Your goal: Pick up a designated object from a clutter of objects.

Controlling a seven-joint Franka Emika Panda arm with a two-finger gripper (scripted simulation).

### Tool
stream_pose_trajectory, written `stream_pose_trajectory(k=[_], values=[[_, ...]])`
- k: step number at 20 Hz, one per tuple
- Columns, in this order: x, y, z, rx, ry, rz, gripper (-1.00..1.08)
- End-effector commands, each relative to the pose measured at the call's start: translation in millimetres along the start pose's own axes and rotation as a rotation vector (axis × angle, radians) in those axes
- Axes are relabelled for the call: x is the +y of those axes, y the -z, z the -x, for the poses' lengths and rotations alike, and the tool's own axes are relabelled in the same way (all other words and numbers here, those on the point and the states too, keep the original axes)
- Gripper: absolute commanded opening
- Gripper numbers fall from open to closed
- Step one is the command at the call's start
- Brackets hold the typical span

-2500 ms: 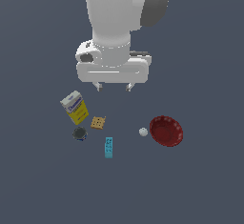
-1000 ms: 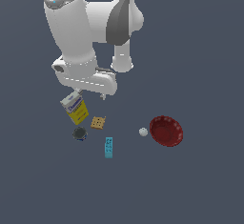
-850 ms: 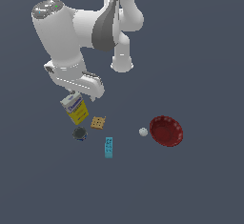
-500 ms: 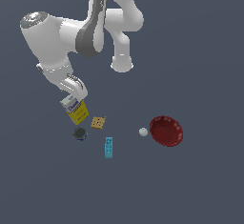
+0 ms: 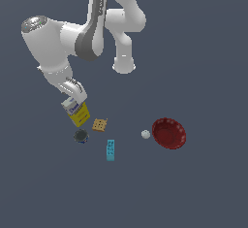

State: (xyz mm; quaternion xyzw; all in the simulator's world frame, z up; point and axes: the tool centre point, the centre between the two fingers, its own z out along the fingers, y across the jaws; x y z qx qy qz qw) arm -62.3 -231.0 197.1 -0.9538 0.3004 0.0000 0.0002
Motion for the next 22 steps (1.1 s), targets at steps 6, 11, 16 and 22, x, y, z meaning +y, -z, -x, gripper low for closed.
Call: stream_pose_trajectory(k=[6,11,16,22], values=[[2.2,-30.9,0.9,0.0,-0.005,0.001,1.0],[2.4,-43.9,0.4,0.0,-0.007,0.001,1.0],[2.3,-45.1,0.2,0.0,-0.007,0.001,-1.0],[2.3,-45.1,0.2,0.0,-0.007,0.001,-1.0]])
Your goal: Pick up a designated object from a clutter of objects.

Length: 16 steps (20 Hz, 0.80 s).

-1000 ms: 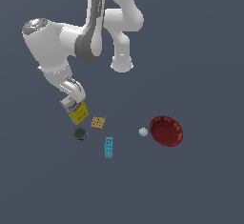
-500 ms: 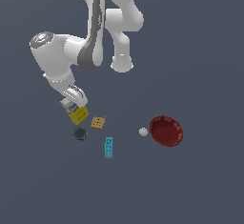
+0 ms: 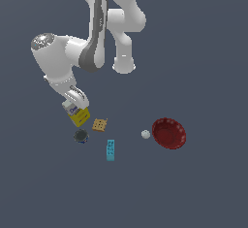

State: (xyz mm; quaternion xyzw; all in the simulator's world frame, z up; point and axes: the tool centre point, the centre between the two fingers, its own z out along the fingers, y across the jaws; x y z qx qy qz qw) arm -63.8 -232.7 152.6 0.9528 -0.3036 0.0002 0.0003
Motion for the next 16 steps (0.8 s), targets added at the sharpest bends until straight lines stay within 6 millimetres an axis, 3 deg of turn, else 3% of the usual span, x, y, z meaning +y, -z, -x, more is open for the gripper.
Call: stream_pose_trajectory(k=[1,9,16], values=[[0.0,-0.6,0.0,0.0,0.0,0.0,-1.0],[-8.6,13.4,0.1,0.0,0.0,0.0,-1.0],[-34.6,52.8,0.5,0.001,-0.001,0.002,-1.0]])
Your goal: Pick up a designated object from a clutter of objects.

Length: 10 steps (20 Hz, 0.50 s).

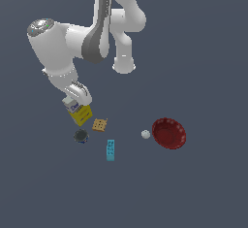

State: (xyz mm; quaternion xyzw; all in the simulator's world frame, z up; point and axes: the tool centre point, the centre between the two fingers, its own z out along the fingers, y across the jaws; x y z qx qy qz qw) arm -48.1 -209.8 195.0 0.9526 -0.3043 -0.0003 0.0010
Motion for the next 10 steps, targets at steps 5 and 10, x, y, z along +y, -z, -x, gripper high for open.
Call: stream_pose_trajectory(k=[5,10], values=[[-34.8,52.9,0.5,0.001,0.0,0.002,-1.0],[-67.4,101.2,0.5,0.001,0.0,0.002,-1.0]])
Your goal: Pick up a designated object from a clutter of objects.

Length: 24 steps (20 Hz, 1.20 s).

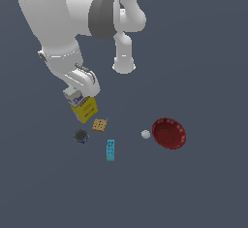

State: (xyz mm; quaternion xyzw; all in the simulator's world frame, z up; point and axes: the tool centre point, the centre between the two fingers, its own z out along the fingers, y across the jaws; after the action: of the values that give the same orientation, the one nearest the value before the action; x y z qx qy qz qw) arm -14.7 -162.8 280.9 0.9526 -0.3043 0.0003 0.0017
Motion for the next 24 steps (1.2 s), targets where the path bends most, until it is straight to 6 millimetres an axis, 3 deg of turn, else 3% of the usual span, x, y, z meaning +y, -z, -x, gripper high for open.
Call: stream_pose_trajectory(k=[1,7,12,18,24], values=[[-16.7,25.2,0.4,0.0,0.0,0.0,-1.0],[-55.7,81.7,-0.8,-0.001,0.001,-0.001,-1.0],[-80.1,116.6,-2.5,-0.001,0.001,-0.002,-1.0],[-98.3,142.1,-4.6,-0.002,0.001,-0.003,-1.0],[-106.8,153.9,-6.2,-0.002,0.002,-0.003,-1.0]])
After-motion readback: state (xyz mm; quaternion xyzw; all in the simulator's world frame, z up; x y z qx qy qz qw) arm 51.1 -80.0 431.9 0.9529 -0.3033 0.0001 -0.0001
